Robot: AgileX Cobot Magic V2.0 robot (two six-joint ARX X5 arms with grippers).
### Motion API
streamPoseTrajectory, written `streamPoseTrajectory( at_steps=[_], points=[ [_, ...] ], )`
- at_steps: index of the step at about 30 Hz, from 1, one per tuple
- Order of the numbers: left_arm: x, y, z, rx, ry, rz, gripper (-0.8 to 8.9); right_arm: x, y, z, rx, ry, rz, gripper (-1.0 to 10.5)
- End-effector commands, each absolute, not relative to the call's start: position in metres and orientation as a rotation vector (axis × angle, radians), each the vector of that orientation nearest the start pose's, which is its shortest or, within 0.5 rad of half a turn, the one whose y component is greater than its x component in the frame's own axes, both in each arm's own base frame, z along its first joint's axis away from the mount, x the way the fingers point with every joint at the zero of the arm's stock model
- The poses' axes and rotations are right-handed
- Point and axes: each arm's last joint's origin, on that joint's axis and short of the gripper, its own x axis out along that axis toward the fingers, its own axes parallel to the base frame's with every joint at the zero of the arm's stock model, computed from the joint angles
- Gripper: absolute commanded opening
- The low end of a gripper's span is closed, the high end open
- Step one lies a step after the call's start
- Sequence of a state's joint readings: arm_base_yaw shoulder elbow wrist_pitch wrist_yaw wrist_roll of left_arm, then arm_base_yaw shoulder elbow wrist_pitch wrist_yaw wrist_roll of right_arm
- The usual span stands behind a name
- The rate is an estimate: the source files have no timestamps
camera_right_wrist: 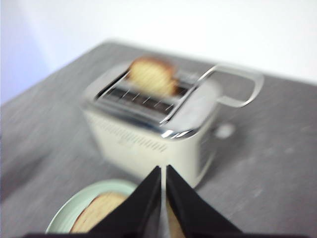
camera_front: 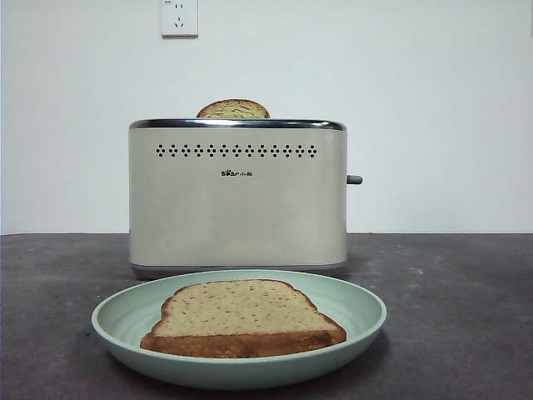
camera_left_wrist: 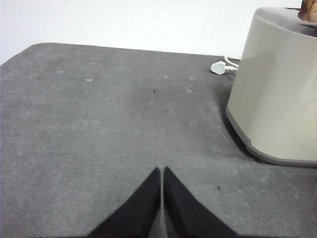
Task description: Take the bread from the toaster,put the bread on the plate,put the plate on the table
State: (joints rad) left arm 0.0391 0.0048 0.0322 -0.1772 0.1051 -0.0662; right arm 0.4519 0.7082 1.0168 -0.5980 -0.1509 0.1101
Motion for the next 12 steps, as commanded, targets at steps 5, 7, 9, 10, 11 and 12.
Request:
streamPoseTrajectory(
  at_steps=[5, 7, 9, 10, 11, 12],
  points=[
    [0.095, 0.001, 0.149, -0.08, 0.181, -0.058, 0.08, 0.11, 0.025, 0.337, 0.094, 0.164, 0.405, 0.0],
    [0.095, 0.001, 0.149, -0.08, 0.181, -0.058, 0.08, 0.108, 0.018, 0.321, 0.09, 0.105, 0.351, 0.0],
    [0.095, 0.001, 0.149, -0.08, 0.181, -0.058, 0.08, 0.105, 0.014, 0.304, 0.08, 0.051, 0.313, 0.0],
    [0.095, 0.001, 0.149, -0.08, 0.181, -0.057, 0.08, 0.104, 0.012, 0.295, 0.073, 0.025, 0.3, 0.0],
    [0.095, 0.001, 0.149, -0.08, 0.181, -0.058, 0.08, 0.103, 0.011, 0.286, 0.065, 0.005, 0.291, 0.0],
    [0.095, 0.001, 0.149, -0.08, 0.181, -0.058, 0.08, 0.102, 0.01, 0.279, 0.06, -0.013, 0.282, 0.0]
  ],
)
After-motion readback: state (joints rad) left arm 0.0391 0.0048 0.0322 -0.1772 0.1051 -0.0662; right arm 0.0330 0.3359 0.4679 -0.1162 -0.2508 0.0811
